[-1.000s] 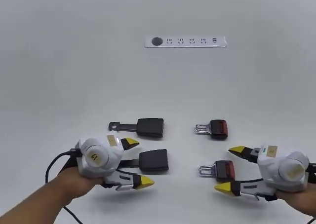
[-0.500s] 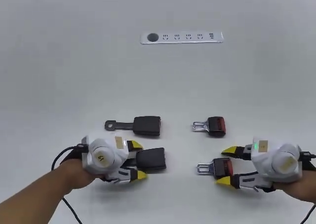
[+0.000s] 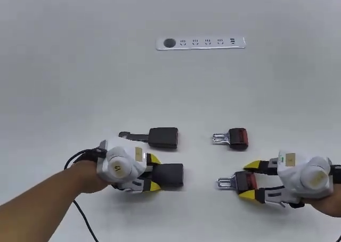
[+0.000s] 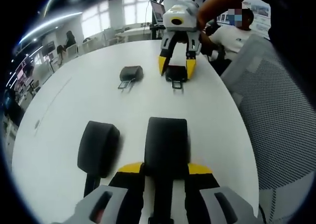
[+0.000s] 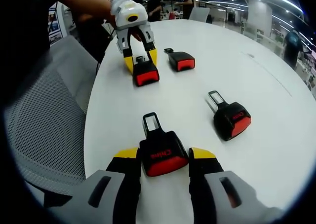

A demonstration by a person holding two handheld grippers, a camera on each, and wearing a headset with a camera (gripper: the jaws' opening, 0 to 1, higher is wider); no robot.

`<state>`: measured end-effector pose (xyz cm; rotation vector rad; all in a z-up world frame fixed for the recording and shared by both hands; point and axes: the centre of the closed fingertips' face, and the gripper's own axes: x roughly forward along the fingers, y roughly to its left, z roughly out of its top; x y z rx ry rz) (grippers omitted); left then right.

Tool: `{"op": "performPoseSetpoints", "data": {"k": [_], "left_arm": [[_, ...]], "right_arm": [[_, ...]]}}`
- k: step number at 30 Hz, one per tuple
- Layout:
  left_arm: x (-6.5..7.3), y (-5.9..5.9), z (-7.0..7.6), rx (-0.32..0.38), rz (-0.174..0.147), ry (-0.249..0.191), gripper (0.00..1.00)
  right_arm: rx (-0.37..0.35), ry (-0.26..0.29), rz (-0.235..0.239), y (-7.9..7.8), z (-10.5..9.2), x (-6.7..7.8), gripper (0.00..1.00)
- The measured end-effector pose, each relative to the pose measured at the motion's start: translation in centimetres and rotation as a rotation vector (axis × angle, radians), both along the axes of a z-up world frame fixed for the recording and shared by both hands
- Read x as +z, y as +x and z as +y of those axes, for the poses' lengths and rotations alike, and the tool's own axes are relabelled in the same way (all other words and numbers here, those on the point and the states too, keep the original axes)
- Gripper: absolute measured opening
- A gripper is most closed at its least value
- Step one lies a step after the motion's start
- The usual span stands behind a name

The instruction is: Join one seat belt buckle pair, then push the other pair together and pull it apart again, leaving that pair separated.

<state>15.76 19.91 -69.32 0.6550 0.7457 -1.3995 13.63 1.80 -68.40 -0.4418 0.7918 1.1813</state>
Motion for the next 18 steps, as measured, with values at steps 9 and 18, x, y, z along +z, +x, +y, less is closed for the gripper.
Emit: {"op": "performPoseSetpoints", "data": {"k": [9, 18], "left_arm": [[-0.14, 0.11, 0.14, -0.009, 0.005, 0.024, 0.32], [-0.02, 0.07, 0.22, -0.010, 0.008, 0.034, 0.32]], "right_arm": [[-0.009, -0.007, 0.013, 0.24, -0.08, -0.23, 0.37], [-0.020, -0.004, 0.014, 0.68, 0.87, 0.02, 0.36]]}}
